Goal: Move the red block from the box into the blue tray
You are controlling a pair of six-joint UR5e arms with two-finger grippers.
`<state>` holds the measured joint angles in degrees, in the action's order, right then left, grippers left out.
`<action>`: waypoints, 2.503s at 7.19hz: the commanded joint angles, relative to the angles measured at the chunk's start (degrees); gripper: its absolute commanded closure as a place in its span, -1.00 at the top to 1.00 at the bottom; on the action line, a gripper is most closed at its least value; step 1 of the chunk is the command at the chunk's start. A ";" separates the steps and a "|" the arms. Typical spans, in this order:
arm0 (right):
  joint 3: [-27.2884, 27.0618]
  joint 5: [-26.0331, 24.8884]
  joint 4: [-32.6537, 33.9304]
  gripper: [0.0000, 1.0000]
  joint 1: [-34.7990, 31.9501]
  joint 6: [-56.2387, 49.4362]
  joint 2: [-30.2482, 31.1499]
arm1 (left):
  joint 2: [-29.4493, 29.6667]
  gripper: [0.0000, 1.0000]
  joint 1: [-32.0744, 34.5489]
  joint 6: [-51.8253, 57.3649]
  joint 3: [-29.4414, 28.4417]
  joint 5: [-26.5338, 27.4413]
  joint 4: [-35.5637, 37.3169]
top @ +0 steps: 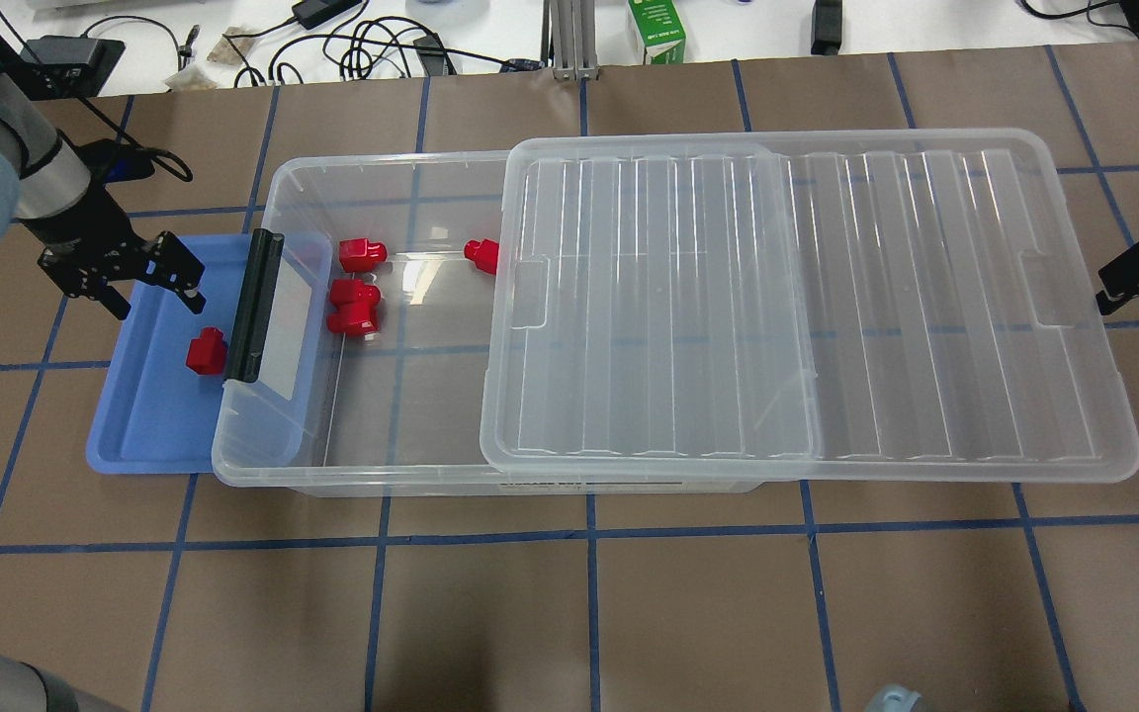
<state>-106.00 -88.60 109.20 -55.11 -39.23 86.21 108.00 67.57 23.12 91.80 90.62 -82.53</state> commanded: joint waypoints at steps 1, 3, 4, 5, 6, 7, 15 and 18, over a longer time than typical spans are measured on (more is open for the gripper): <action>-0.96 0.35 -0.12 1.00 -0.34 1.51 0.01 | -4.97 1.00 5.35 -6.29 -4.78 -0.10 -6.68; -0.96 0.44 -0.21 1.00 -0.70 2.75 0.10 | -9.72 1.00 9.94 -9.22 -4.27 0.34 -10.34; -0.88 0.36 -0.12 1.00 -0.87 2.67 0.10 | -11.57 1.00 10.39 -10.97 -4.26 0.26 -14.03; -0.96 0.36 -0.21 1.00 -1.31 3.01 0.18 | -11.85 1.00 10.48 -10.90 -4.26 0.17 -15.63; -0.96 0.36 -0.21 1.00 -2.53 5.19 0.27 | -12.81 1.00 11.87 -12.38 -4.35 -0.36 -15.38; -0.96 0.27 -0.12 1.00 -4.28 6.61 0.27 | -13.69 1.00 15.89 -17.09 -4.52 -0.27 -14.77; -0.96 0.36 0.40 1.00 -13.60 19.69 0.62 | -18.79 1.00 21.29 -23.20 -2.24 -0.45 -15.12; -0.96 0.18 1.89 1.00 -18.61 26.55 0.27 | -19.67 1.00 21.29 -22.59 -1.89 -0.10 -15.21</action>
<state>-106.96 -88.37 110.30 -71.69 -15.56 86.71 88.42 88.85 0.33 89.84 90.48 -97.78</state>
